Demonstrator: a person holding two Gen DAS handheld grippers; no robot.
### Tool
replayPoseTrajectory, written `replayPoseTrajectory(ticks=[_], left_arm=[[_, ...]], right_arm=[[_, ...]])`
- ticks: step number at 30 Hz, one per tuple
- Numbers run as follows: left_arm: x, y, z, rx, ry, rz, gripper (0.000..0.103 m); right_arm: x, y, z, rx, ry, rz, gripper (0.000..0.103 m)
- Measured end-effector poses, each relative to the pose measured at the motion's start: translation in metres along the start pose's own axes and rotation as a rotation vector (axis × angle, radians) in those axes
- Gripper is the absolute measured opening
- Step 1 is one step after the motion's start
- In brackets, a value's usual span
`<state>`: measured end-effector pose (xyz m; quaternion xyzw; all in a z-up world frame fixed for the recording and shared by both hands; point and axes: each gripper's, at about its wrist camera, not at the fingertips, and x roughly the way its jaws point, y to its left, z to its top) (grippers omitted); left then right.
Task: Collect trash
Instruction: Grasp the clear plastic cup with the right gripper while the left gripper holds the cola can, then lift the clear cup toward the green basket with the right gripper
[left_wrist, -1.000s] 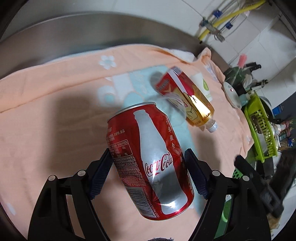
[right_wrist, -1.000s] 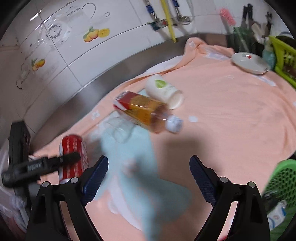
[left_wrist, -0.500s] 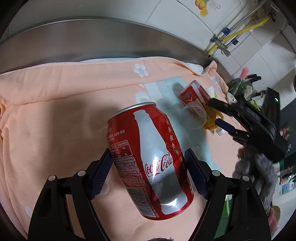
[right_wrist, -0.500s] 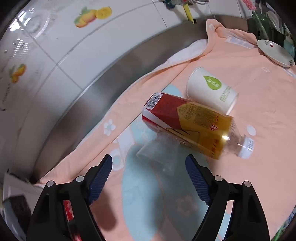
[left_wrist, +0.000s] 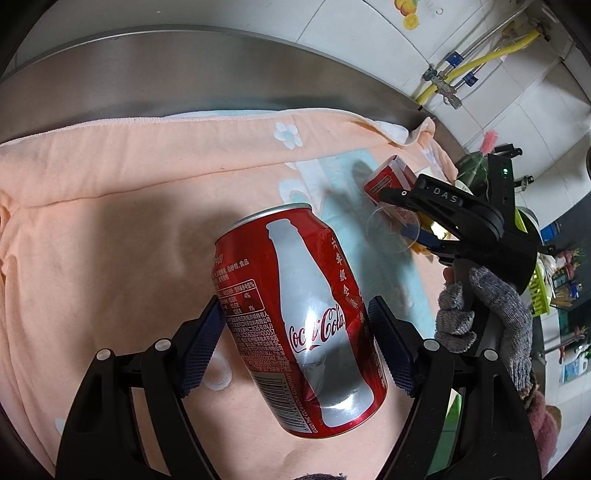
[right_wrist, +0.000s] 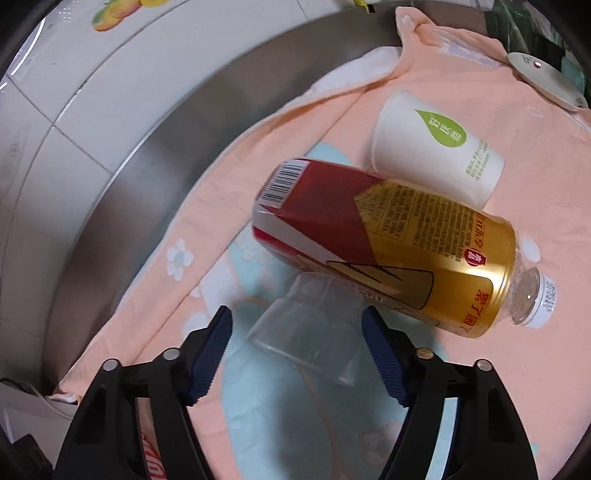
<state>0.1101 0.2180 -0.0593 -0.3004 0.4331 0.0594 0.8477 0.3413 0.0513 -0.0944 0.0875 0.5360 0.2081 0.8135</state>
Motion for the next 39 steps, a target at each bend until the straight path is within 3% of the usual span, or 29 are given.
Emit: replayPoseTrajectory(ticks=[2,12,22,29,35,39], left_arm=[[0.001,0.0,0.0,-0.002,0.004,0.001,0.077],[0.0,-0.004,-0.001,0.004,-0.002,0.002,0.077],[-0.004,-0.022,-0.006,0.04,-0.003,-0.016,0.077],[-0.002,-0.054,-0.014,0.082,0.005,-0.057,0.077],[0.007,-0.096,-0.027,0.152,0.032,-0.103,0.077],[0.014,-0.129,-0.037,0.198,0.053,-0.142,0.077]], right_arm=[[0.003,0.0,-0.002,0.001,0.005,-0.003,0.064],[-0.013,-0.007,-0.015,-0.015,-0.002,0.055,0.062],[-0.059,-0.025,-0.051,-0.046,-0.045,0.132,0.062],[-0.117,-0.069,-0.088,-0.023,-0.125,0.153,0.062],[-0.166,-0.129,-0.123,0.03,-0.183,0.1,0.062],[-0.193,-0.176,-0.135,0.07,-0.217,0.0,0.062]])
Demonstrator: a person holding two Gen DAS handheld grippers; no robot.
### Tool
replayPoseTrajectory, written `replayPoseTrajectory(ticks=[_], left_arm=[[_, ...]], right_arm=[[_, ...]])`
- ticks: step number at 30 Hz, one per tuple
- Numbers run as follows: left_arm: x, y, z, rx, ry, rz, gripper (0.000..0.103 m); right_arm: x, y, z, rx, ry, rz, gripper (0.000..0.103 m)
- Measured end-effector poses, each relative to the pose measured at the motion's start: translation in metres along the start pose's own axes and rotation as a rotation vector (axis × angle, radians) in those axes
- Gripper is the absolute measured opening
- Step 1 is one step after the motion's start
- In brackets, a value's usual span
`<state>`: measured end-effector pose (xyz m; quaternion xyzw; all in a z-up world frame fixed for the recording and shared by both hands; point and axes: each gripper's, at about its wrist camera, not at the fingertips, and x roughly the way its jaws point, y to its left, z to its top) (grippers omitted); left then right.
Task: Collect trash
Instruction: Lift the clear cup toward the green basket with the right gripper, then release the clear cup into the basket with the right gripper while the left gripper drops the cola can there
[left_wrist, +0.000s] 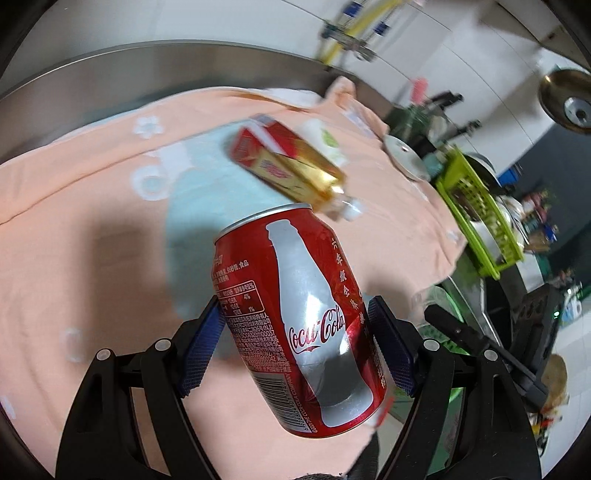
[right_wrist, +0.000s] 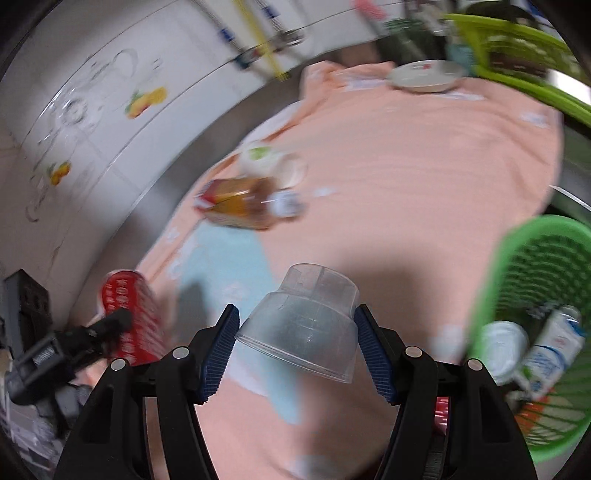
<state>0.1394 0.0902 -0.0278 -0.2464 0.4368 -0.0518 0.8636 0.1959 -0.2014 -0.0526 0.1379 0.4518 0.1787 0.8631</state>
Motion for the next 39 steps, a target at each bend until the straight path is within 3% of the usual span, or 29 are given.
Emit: replayPoseTrajectory(ticks=[9,19,27,39], left_arm=[[0.03,-0.066,-0.008,0.081,0.051,-0.062,0.077],[0.074,-0.129,-0.023,0.168,0.132,-0.088,0.077],[0.109,-0.177,-0.036,0.249,0.194,-0.101,0.077],[0.159,-0.248,-0.066,0.365,0.287,-0.144,0.077]], right_arm=[[-0.028,-0.101,0.001,0.041,-0.029,-0.214,0.062],[-0.013,-0.189,0.005,0.136,0.013,-0.267,0.063],[-0.014,-0.221,0.009,0.182,-0.011,-0.258,0.066],[-0.068,-0.224,-0.002,0.153,-0.098,-0.254,0.073]])
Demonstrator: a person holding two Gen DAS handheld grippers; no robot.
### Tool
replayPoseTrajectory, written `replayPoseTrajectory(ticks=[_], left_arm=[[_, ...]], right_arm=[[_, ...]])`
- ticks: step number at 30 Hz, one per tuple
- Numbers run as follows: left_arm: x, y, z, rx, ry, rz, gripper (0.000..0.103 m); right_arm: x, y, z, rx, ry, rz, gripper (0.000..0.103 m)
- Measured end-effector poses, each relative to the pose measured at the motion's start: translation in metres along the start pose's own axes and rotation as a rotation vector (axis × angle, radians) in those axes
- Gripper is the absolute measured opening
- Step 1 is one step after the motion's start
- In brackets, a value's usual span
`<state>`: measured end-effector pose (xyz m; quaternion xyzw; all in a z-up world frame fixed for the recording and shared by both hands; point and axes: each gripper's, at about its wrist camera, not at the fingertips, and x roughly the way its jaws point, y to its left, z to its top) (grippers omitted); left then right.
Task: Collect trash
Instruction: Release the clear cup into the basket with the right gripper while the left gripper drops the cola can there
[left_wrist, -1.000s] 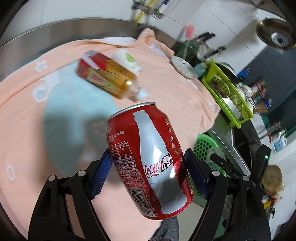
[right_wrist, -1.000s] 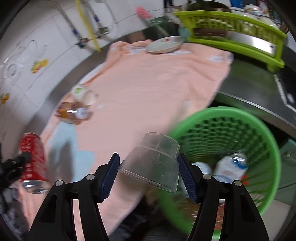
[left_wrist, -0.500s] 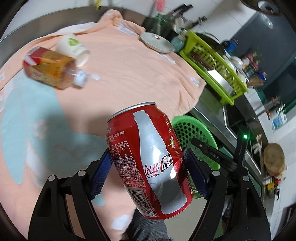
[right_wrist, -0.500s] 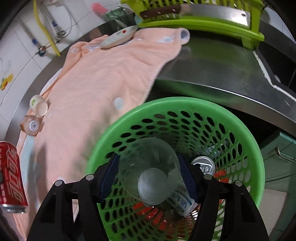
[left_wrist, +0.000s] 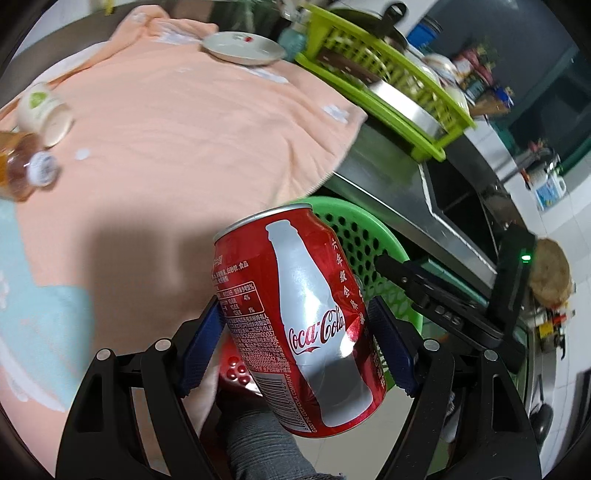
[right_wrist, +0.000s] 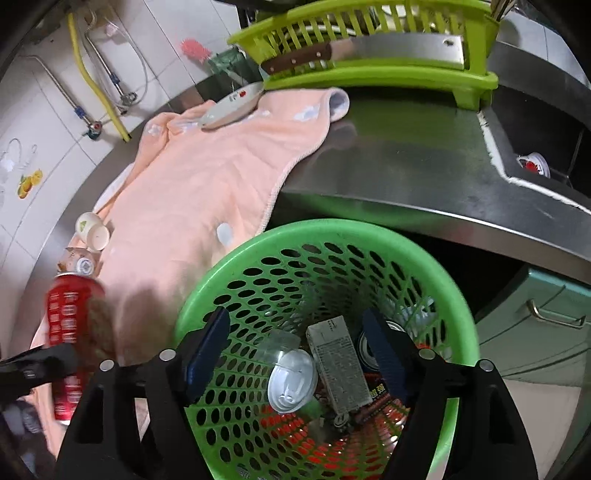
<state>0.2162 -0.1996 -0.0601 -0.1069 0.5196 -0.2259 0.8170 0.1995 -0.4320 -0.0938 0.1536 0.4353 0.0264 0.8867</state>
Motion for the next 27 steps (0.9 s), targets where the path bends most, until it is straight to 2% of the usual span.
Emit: replayPoseTrajectory(ticks=[5,17,23,27], left_arm=[[0.03,-0.019,0.0,0.033,0.038,-0.012,0.077],[0.122,-0.051,-0.009,0.186,0.174,0.123,0.077],[0.154,-0.048,-0.012,0.202,0.231,0.203,0.078],[0.163,-0.052,-0.012,0.233,0.237,0.242,0.078]], right_arm=[[-0.02,-0.013,-0.002,0.02,-0.042,-0.019,0.074],[-0.036,-0.056,-0.011,0.078,-0.062,-0.033,0.075],[-0.035,-0.066,-0.014,0.1,-0.062,-0.021,0.075],[-0.033,-0.068,-0.016,0.102,-0.059,-0.016,0.075]])
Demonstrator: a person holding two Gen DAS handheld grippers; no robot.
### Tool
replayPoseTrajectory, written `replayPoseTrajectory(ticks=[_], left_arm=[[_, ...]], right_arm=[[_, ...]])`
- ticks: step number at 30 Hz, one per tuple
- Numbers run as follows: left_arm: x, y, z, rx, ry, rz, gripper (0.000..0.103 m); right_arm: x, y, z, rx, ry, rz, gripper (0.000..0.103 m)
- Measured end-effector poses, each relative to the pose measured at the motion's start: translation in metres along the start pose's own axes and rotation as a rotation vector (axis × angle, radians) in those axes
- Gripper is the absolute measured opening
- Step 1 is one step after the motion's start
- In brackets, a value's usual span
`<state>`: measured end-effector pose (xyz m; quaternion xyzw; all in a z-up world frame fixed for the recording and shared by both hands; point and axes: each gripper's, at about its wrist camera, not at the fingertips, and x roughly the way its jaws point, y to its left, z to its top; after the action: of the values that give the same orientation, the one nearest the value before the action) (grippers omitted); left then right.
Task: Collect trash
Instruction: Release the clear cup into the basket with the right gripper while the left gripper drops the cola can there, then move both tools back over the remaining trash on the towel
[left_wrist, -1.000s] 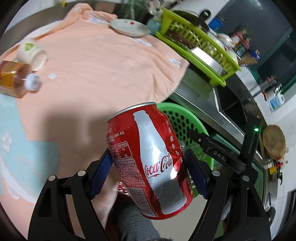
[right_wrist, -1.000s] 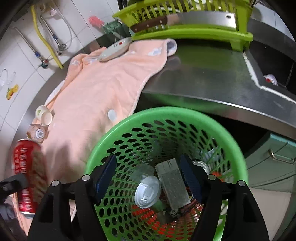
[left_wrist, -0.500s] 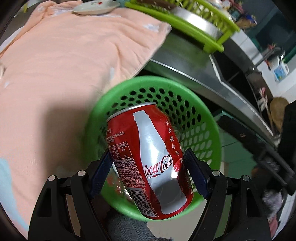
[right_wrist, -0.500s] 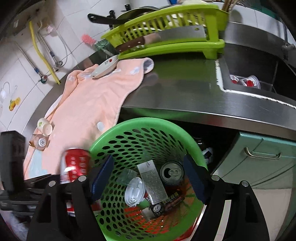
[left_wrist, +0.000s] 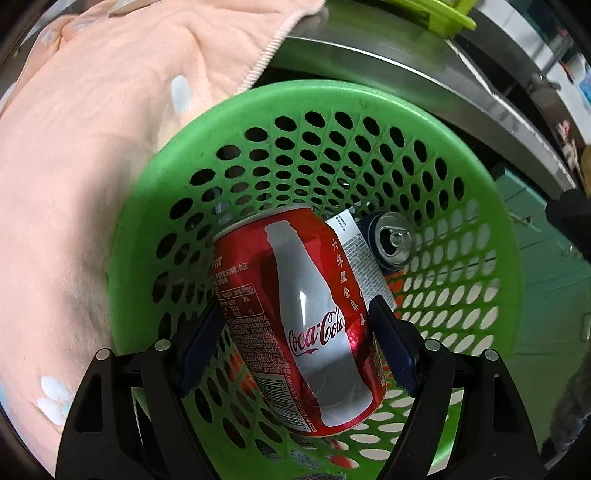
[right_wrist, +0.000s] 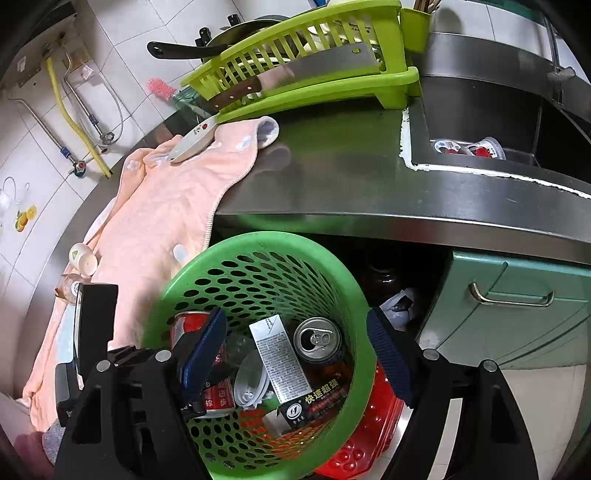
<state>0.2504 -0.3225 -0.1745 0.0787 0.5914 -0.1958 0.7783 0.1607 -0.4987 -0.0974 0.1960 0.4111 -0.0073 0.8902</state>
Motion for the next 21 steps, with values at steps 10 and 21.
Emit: replayPoseTrajectory(ticks=[10,21], left_arm=[[0.001,-0.006,0.0,0.02,-0.004,0.017,0.078],[-0.046,0.006,-0.017,0.008,-0.079,-0.029,0.079]], right_arm=[[-0.002,0.003,-0.001,-0.003,-0.004,0.006,0.076],[-0.014,0.023,0.003,-0.037,-0.025,0.009,0.076]])
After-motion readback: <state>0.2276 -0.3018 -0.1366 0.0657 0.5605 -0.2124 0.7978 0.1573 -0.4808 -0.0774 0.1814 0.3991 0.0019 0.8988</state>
